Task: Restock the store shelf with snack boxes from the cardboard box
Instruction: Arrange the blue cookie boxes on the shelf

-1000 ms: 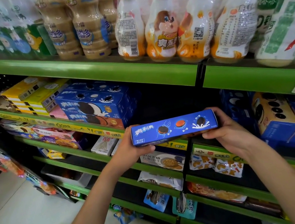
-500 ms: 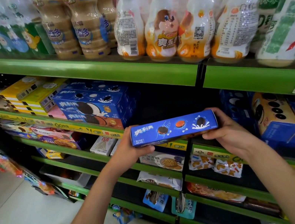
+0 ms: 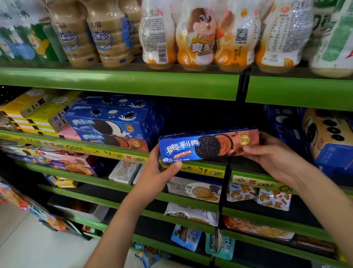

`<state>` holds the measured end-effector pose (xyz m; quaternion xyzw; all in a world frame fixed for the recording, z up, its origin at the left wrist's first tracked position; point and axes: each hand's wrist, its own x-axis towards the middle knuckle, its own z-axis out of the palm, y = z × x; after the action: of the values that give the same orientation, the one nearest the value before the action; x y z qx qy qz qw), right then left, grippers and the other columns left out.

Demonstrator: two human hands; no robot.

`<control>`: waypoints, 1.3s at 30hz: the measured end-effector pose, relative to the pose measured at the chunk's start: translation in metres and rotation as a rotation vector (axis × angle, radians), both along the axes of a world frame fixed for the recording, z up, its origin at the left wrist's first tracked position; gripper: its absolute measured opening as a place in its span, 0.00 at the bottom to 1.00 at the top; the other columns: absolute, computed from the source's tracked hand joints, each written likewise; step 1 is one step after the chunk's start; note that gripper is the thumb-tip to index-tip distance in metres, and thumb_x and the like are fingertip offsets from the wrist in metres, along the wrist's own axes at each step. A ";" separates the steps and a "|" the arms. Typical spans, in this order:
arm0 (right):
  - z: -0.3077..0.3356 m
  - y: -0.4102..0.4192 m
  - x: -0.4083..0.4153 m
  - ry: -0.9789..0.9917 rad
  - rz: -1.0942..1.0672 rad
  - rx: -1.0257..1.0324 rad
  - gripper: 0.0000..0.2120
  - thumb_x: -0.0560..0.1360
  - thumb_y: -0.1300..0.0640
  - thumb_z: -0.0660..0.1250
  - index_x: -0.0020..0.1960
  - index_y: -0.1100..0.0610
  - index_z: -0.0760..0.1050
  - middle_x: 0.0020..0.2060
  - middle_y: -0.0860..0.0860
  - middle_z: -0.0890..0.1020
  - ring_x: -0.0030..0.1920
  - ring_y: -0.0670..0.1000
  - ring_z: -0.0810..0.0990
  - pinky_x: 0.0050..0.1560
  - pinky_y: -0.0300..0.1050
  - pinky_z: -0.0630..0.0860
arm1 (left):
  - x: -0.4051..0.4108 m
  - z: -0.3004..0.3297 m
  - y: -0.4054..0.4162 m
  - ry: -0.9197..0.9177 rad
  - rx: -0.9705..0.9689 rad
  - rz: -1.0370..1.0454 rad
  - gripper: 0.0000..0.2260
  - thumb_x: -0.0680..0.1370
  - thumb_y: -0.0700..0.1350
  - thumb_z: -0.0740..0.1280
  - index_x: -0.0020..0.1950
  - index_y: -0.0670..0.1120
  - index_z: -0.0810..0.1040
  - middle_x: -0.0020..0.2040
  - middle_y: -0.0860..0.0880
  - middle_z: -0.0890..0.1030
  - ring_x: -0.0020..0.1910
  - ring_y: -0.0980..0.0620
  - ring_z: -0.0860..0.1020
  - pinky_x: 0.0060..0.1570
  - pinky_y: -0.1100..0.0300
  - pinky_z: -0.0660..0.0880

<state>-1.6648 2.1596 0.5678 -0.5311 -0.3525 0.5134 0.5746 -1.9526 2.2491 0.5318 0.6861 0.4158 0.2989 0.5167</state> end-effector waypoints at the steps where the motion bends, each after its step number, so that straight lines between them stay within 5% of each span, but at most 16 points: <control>1: -0.001 0.000 0.000 -0.011 -0.001 0.006 0.30 0.64 0.65 0.71 0.65 0.62 0.71 0.57 0.59 0.82 0.55 0.54 0.82 0.62 0.49 0.74 | 0.000 0.000 0.000 0.001 -0.002 -0.003 0.29 0.77 0.57 0.69 0.74 0.61 0.59 0.61 0.60 0.76 0.47 0.66 0.79 0.39 0.74 0.74; 6: 0.003 -0.003 -0.002 -0.090 0.055 0.025 0.31 0.63 0.62 0.75 0.64 0.43 0.75 0.56 0.58 0.81 0.53 0.55 0.84 0.48 0.45 0.81 | -0.002 0.004 0.000 0.040 -0.022 -0.002 0.31 0.77 0.59 0.68 0.76 0.61 0.58 0.64 0.59 0.74 0.44 0.68 0.78 0.37 0.74 0.74; 9: 0.008 -0.006 -0.006 -0.113 0.014 0.042 0.20 0.64 0.61 0.74 0.56 0.51 0.81 0.53 0.58 0.83 0.47 0.52 0.85 0.43 0.41 0.81 | -0.005 0.013 -0.003 0.070 -0.013 -0.005 0.29 0.78 0.58 0.68 0.76 0.59 0.60 0.63 0.59 0.75 0.43 0.67 0.79 0.37 0.73 0.74; 12: 0.012 -0.009 -0.010 -0.084 -0.075 0.091 0.16 0.66 0.61 0.73 0.54 0.56 0.81 0.45 0.53 0.86 0.44 0.51 0.85 0.43 0.39 0.81 | -0.008 0.027 -0.005 0.098 0.070 0.050 0.23 0.79 0.52 0.68 0.73 0.57 0.67 0.63 0.58 0.74 0.49 0.59 0.79 0.47 0.63 0.76; 15: 0.016 -0.010 -0.012 -0.078 -0.191 0.137 0.13 0.71 0.64 0.71 0.55 0.56 0.79 0.45 0.51 0.86 0.43 0.48 0.85 0.45 0.39 0.82 | -0.018 0.044 -0.005 0.064 0.293 0.247 0.09 0.80 0.44 0.67 0.58 0.55 0.77 0.54 0.55 0.76 0.49 0.58 0.77 0.50 0.60 0.76; 18: 0.018 -0.003 -0.017 -0.099 -0.314 0.181 0.10 0.76 0.66 0.68 0.54 0.54 0.78 0.46 0.50 0.85 0.44 0.47 0.85 0.49 0.42 0.82 | -0.039 0.066 0.008 0.124 0.500 0.400 0.07 0.79 0.41 0.65 0.51 0.52 0.80 0.49 0.52 0.78 0.47 0.57 0.77 0.48 0.60 0.74; 22: 0.022 0.020 -0.032 -0.178 -0.409 0.264 0.12 0.78 0.66 0.67 0.60 0.58 0.75 0.53 0.56 0.80 0.54 0.53 0.80 0.60 0.49 0.76 | -0.052 0.100 0.058 0.561 0.759 0.365 0.12 0.79 0.42 0.63 0.59 0.44 0.82 0.54 0.41 0.78 0.57 0.39 0.73 0.58 0.47 0.70; 25: 0.027 0.051 -0.045 -0.269 -0.460 0.285 0.15 0.77 0.65 0.68 0.64 0.60 0.74 0.50 0.50 0.80 0.48 0.43 0.80 0.50 0.33 0.76 | -0.049 0.123 0.092 0.776 0.718 0.320 0.17 0.80 0.48 0.62 0.67 0.46 0.77 0.63 0.35 0.75 0.64 0.35 0.69 0.65 0.44 0.68; 27: 0.027 0.074 -0.050 -0.296 -0.479 0.279 0.15 0.77 0.63 0.68 0.63 0.58 0.75 0.48 0.46 0.80 0.48 0.43 0.80 0.47 0.32 0.76 | -0.044 0.131 0.108 0.781 0.626 0.267 0.19 0.81 0.51 0.62 0.71 0.47 0.74 0.67 0.36 0.74 0.64 0.34 0.72 0.64 0.41 0.70; 31: 0.023 0.118 -0.055 -0.350 -0.471 0.255 0.11 0.76 0.56 0.71 0.57 0.50 0.76 0.47 0.42 0.81 0.51 0.46 0.81 0.59 0.47 0.79 | -0.038 0.125 0.128 0.794 0.596 0.177 0.21 0.82 0.52 0.61 0.74 0.47 0.70 0.71 0.37 0.71 0.68 0.37 0.70 0.65 0.48 0.69; 36: 0.021 0.172 -0.066 -0.318 -0.436 0.181 0.19 0.76 0.55 0.71 0.66 0.59 0.75 0.60 0.57 0.81 0.59 0.56 0.80 0.63 0.55 0.76 | -0.040 0.106 0.141 0.847 0.660 0.285 0.22 0.79 0.56 0.60 0.71 0.50 0.72 0.72 0.37 0.67 0.72 0.36 0.63 0.69 0.41 0.62; 39: 0.020 0.203 -0.078 -0.288 -0.339 0.221 0.22 0.76 0.57 0.72 0.67 0.61 0.72 0.58 0.56 0.82 0.55 0.53 0.82 0.59 0.49 0.78 | -0.043 0.108 0.139 0.834 0.627 0.273 0.27 0.73 0.61 0.56 0.69 0.52 0.74 0.71 0.38 0.67 0.71 0.36 0.64 0.67 0.41 0.62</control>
<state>-1.7431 2.3623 0.5883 -0.5842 -0.3905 0.2869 0.6511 -1.9956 2.3879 0.6401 0.8077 0.5619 0.1751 0.0348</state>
